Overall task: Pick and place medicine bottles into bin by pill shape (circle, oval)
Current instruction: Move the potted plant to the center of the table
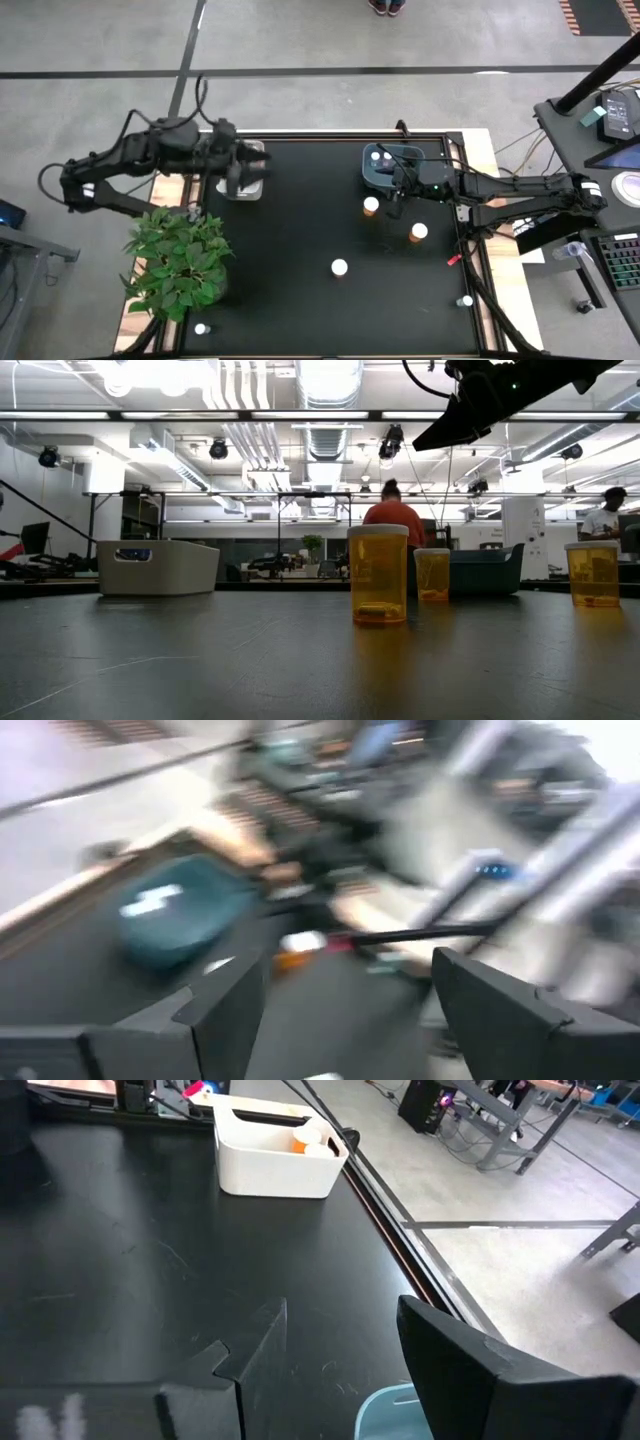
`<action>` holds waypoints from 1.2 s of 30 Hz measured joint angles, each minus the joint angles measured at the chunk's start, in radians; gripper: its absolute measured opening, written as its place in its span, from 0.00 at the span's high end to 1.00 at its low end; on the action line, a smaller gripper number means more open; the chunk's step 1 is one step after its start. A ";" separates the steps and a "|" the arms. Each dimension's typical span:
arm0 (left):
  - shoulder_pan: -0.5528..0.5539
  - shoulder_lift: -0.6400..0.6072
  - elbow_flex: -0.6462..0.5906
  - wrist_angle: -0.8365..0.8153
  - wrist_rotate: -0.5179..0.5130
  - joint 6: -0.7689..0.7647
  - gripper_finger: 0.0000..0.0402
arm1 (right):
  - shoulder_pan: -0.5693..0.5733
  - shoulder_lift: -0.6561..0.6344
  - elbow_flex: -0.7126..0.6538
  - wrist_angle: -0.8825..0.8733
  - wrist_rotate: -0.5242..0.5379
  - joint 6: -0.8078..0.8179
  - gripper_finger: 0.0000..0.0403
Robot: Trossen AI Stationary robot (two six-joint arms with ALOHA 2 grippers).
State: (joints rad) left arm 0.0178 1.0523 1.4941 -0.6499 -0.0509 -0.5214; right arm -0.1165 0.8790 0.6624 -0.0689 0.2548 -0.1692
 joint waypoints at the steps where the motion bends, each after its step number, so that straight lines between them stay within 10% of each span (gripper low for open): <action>1: -0.032 0.004 0.005 0.048 0.037 0.000 0.34 | 0.000 0.000 0.000 0.000 0.000 0.000 0.54; 13: -0.327 0.090 0.024 0.008 0.017 -0.114 0.37 | 0.000 0.000 -0.002 0.000 0.000 0.000 0.54; 23: -0.336 0.280 0.008 -0.154 -0.121 -0.020 0.39 | 0.000 0.000 -0.002 0.000 0.000 0.011 0.54; 36: -0.335 0.540 -0.020 -0.446 -0.008 -0.260 0.39 | 0.000 0.000 -0.002 0.000 0.000 0.000 0.54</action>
State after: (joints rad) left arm -0.3174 1.5920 1.4741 -1.0962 -0.0590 -0.7816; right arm -0.1165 0.8788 0.6601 -0.0689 0.2546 -0.1688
